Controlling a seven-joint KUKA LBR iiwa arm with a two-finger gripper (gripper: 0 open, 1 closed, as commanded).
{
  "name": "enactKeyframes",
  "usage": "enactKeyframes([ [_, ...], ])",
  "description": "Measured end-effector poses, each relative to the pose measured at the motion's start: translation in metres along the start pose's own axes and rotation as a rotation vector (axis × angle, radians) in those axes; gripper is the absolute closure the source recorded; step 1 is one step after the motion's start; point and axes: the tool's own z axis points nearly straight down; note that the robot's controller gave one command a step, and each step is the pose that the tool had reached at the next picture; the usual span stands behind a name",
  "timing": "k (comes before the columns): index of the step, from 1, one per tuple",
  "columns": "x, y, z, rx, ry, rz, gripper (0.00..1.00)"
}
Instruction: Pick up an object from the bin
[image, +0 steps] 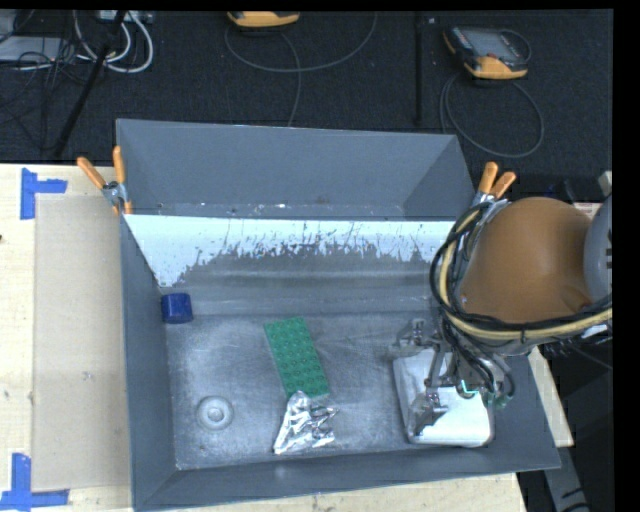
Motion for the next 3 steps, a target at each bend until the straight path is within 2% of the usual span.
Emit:
enactKeyframes([
  [1,-0.024,0.14,0.143,0.004,-0.011,-0.272,0.0],
  [2,-0.039,0.06,0.113,0.006,-0.011,-0.341,0.0],
  [3,-0.073,0.074,0.114,0.001,-0.008,-0.111,0.0],
])
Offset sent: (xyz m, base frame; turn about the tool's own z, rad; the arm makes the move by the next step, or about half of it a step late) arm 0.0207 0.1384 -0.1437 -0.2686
